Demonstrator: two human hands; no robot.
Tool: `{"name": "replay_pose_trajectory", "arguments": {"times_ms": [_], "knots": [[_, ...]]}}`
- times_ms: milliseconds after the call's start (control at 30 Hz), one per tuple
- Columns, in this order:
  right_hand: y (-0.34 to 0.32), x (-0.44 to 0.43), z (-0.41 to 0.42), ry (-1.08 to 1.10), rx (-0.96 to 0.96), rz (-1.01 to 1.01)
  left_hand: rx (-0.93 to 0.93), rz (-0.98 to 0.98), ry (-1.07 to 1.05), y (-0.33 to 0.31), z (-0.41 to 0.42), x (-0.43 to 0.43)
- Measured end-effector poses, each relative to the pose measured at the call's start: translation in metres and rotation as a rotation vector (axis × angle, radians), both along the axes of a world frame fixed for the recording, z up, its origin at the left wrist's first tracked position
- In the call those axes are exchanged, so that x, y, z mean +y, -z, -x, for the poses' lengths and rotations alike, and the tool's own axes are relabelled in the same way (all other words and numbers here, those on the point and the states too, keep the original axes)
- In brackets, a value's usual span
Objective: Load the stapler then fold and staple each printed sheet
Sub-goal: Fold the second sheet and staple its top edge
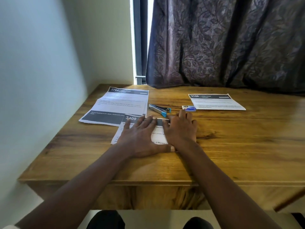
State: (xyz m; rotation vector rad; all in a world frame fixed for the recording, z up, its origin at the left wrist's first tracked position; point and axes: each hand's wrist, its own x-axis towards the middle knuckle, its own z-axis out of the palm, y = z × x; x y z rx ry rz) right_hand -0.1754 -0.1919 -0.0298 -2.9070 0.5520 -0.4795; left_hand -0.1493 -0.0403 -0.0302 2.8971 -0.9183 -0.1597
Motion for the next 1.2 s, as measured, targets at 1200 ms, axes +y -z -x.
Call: {"name": "replay_pose_trajectory", "arguments": {"times_ms": [1200], "knots": [[0.009, -0.039, 0.02, 0.015, -0.482, -0.22, 0.076, 1.023, -0.209, -0.042, -0.032, 0.037]]}}
